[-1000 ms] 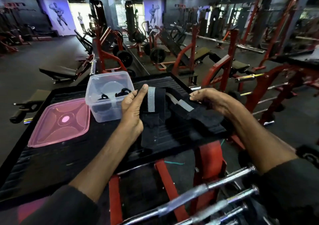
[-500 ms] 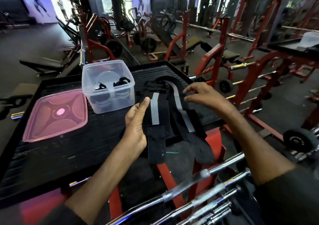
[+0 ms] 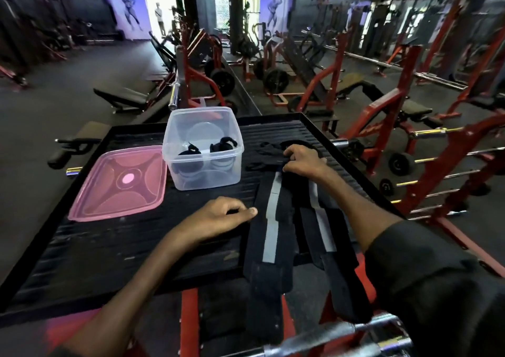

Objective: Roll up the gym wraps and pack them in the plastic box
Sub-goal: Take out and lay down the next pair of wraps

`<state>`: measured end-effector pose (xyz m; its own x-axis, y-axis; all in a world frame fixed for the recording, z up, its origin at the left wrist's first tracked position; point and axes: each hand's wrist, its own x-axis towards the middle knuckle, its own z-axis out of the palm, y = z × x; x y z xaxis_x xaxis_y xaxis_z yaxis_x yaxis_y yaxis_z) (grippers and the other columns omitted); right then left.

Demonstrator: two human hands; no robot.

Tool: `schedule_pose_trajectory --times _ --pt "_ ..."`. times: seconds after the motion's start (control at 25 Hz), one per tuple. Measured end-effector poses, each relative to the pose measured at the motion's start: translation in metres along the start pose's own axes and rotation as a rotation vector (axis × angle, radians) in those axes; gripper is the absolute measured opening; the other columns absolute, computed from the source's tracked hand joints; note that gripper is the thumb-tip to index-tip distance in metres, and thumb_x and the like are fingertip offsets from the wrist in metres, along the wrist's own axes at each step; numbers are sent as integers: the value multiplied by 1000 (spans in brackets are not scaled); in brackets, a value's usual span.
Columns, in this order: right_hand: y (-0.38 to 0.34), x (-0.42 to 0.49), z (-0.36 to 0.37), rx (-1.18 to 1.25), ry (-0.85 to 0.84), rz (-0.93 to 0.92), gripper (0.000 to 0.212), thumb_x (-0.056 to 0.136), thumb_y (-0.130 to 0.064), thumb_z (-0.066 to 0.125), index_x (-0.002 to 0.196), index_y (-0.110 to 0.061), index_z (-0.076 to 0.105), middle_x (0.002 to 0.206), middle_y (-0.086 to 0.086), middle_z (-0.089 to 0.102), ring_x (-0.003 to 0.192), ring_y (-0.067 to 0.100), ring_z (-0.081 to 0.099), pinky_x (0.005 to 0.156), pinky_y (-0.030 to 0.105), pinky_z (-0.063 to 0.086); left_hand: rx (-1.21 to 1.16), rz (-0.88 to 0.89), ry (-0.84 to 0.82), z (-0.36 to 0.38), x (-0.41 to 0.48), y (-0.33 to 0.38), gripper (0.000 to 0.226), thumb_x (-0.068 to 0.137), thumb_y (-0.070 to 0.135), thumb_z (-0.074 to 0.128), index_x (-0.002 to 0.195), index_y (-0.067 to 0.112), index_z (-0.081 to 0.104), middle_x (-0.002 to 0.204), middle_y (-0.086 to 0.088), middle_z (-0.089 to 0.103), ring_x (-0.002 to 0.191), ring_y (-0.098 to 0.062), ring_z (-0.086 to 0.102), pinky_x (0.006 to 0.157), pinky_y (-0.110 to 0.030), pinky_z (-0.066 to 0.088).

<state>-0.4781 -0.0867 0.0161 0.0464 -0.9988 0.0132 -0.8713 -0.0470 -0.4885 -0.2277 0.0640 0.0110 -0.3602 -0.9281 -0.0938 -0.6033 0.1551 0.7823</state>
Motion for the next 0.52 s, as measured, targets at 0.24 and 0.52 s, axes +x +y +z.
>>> schedule_pose_trajectory --times 0.24,0.52 --pt "16 18 7 148 -8 -358 21 81 -16 82 100 -11 77 92 -4 69 90 12 65 81 26 45 66 247 311 -1 49 20 14 96 31 66 96 20 74 97 10 71 95 -1 65 90 -22 51" --pt "17 -9 1 708 -55 -515 31 71 12 82 99 7 71 92 9 72 84 4 70 82 20 55 185 402 474 6 126 25 28 91 22 69 118 15 67 118 -2 62 116 -15 57 103 -31 46"
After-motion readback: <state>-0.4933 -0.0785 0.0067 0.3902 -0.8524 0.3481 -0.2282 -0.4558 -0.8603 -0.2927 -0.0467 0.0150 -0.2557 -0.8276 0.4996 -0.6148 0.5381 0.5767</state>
